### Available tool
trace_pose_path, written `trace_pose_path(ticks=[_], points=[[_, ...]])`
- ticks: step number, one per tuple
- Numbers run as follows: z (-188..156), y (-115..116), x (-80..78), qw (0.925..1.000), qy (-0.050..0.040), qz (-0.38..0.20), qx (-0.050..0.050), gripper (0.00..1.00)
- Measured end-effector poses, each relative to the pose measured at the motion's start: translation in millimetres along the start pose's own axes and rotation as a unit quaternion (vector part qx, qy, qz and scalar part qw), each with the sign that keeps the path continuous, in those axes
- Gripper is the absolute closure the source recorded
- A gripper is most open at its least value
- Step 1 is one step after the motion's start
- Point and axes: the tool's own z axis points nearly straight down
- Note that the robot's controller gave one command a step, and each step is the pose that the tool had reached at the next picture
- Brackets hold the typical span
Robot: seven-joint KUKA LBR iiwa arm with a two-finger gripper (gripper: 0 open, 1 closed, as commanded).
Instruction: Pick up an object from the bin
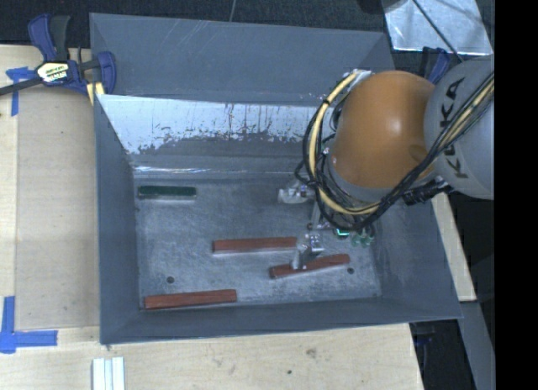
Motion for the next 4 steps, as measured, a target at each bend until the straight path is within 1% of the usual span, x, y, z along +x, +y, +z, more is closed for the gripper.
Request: trace_pose_path(ticks=[1, 2, 3, 4], points=[[-4, 0, -1.8, 1.0000, -0.0042, 0.001, 0.000, 0.00], [30, 4, -16.0, 0.9994, -0.0071, -0.034, 0.000, 0.00], [107, 36, 2.5, 1.0000, -0.0079, 0.001, -0.001, 1.00], [107, 36, 2.5, 1.0000, -0.0079, 0.001, -0.001, 1.00]])
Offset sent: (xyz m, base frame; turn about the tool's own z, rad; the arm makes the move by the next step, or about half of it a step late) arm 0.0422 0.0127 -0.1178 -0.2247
